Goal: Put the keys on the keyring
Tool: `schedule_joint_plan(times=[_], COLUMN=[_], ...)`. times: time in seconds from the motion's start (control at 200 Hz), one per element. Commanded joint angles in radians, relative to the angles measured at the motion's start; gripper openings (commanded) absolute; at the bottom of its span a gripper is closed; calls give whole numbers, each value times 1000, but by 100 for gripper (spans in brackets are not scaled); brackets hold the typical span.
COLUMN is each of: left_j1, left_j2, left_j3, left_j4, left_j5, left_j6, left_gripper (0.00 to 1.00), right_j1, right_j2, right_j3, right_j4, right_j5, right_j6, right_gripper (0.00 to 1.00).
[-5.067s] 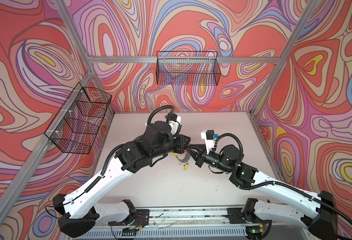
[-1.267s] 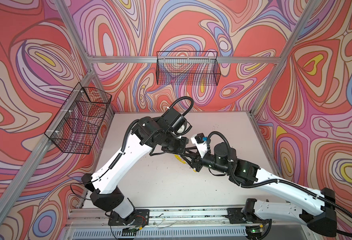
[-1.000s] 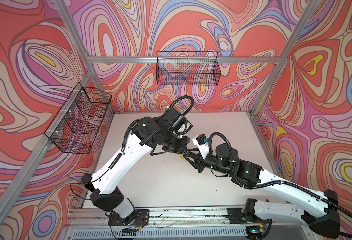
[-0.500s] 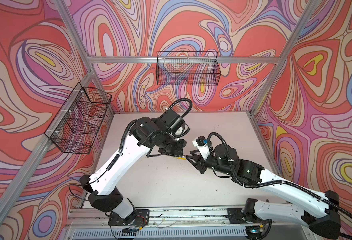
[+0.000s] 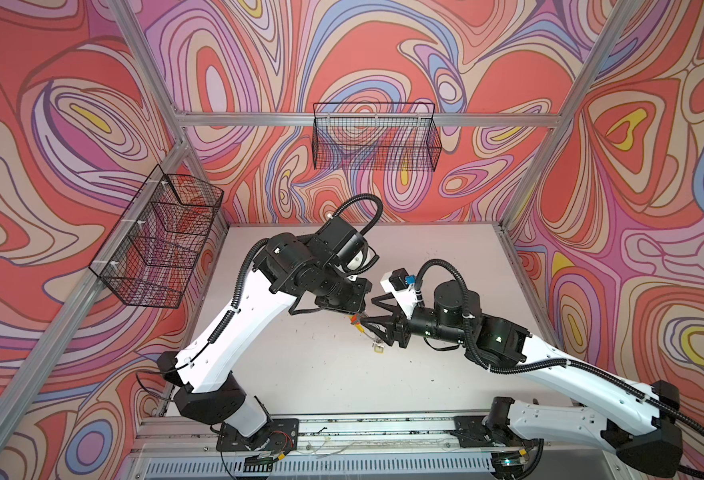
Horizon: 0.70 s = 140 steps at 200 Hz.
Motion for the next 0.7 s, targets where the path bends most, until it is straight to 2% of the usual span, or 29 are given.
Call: schedule_joint_plan(times=[0.0,0.065,0.235,0.391,0.696], left_j1=[-1,-2,-1,-2,-1], left_j2=[-18,-22,-33,-36,-44], left_j3=[22,20,14,15,-4], left_j4=[-13,-15,-17,-15,-14], left_j5=[23,24,18,19,19], left_j6=[-13,-13,-17,-22,-21], left_gripper=[0,0,0,0,0], right_j1=[-1,0,-1,-1,-1], right_j2=[34,34,10,-16,-33], right_j3=[18,9,-16,-38,-40], right_j4=[50,66,50,40,2], right_j5=[3,30,151,185,229], right_j6=[-4,2,12,18,6], right_gripper=[66,64,44,30,20])
